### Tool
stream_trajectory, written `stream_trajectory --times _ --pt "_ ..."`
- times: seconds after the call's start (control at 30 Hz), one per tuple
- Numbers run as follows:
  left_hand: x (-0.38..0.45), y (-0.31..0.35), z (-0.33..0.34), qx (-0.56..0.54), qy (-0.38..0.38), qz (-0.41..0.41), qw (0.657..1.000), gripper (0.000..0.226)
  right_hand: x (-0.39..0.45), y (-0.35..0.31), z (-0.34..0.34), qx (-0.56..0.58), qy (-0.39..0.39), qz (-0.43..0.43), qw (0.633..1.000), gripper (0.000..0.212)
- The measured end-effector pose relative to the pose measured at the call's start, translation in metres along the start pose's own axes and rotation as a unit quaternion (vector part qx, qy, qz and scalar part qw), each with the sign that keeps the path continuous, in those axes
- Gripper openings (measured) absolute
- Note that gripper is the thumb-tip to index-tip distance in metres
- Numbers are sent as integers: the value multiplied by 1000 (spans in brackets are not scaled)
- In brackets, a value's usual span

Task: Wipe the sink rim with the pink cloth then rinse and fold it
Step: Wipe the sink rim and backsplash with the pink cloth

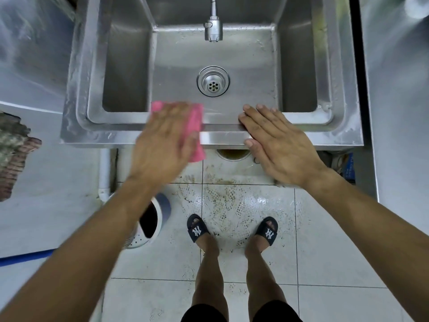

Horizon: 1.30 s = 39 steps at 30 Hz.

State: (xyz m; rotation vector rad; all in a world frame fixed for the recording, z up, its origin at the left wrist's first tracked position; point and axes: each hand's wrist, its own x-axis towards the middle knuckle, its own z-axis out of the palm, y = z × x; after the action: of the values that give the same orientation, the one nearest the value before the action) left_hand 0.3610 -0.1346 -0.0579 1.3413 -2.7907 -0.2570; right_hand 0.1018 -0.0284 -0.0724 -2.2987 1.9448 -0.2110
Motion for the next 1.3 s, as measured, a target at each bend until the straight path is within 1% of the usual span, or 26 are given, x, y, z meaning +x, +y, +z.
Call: stream_trajectory --times 0.07,0.1,0.17,0.23,0.33,0.37,0.43,0.47,0.5,0.57,0.63,0.7,0.73,0.77,0.83,0.9,0.93,0.97,1.07,1.13,1.17,1.2,1.23,1.3 --pt "-7 -31 -6 10 29 -99 995 58 4 -7 1 -5 13 16 1000 54" --pt "-7 -31 -5 15 37 -132 990 60 5 -10 2 -6 20 27 999 54" --pt "-2 -7 3 13 52 -161 985 60 7 -16 4 1 36 47 998 55" --pt "7 29 9 3 55 -133 990 61 6 -18 6 15 57 65 996 56" --pt "13 69 16 -12 42 -24 999 59 3 -19 10 23 68 85 994 56" --pt "12 69 16 -14 37 13 999 58 2 -19 10 18 65 87 994 56" --pt "7 46 11 -2 19 81 997 58 2 -20 9 7 52 87 995 56" --pt "3 28 8 6 9 96 995 58 2 -21 8 2 44 86 995 57" --pt "-1 7 4 12 3 91 996 59 3 -22 6 -4 34 82 996 57" --pt "-12 -34 -2 23 10 44 999 59 5 -23 4 -18 13 66 998 57" --pt "-18 -48 -1 23 35 -36 998 59 8 -24 2 -23 -2 52 998 56" --pt "-12 -23 8 17 69 -130 989 58 16 -30 3 -16 -12 42 999 57" --pt "-6 -4 11 6 81 -159 984 58 21 -35 3 -13 -19 30 999 58" --pt "-2 14 13 -8 85 -163 983 58 28 -41 4 -10 -28 14 999 58" --pt "-1 33 17 -24 84 -103 991 56 44 -52 6 -2 -46 -18 999 60" --pt "-6 15 17 -24 73 -35 996 56 57 -56 6 13 -61 -36 997 60" --pt "-10 -2 14 -15 74 -22 997 56 62 -57 6 20 -69 -39 997 60" --pt "-15 -20 12 -5 77 -32 997 56 65 -57 5 24 -75 -40 996 60" --pt "-23 -57 6 1 100 -150 984 56 75 -65 4 33 -71 -55 995 58" --pt "-19 -48 10 2 128 -210 969 56 87 -79 8 51 -66 -69 994 57" --pt "-18 -39 13 -1 138 -217 966 56 93 -88 11 62 -63 -74 993 57" --pt "-18 -34 15 -9 142 -203 969 55 98 -96 14 74 -59 -72 993 56" --pt "-21 -34 15 -16 138 -170 976 55 103 -102 17 86 -52 -63 993 55" --pt "-33 -56 9 -3 88 -62 994 56 105 -107 20 100 -29 -42 994 52"
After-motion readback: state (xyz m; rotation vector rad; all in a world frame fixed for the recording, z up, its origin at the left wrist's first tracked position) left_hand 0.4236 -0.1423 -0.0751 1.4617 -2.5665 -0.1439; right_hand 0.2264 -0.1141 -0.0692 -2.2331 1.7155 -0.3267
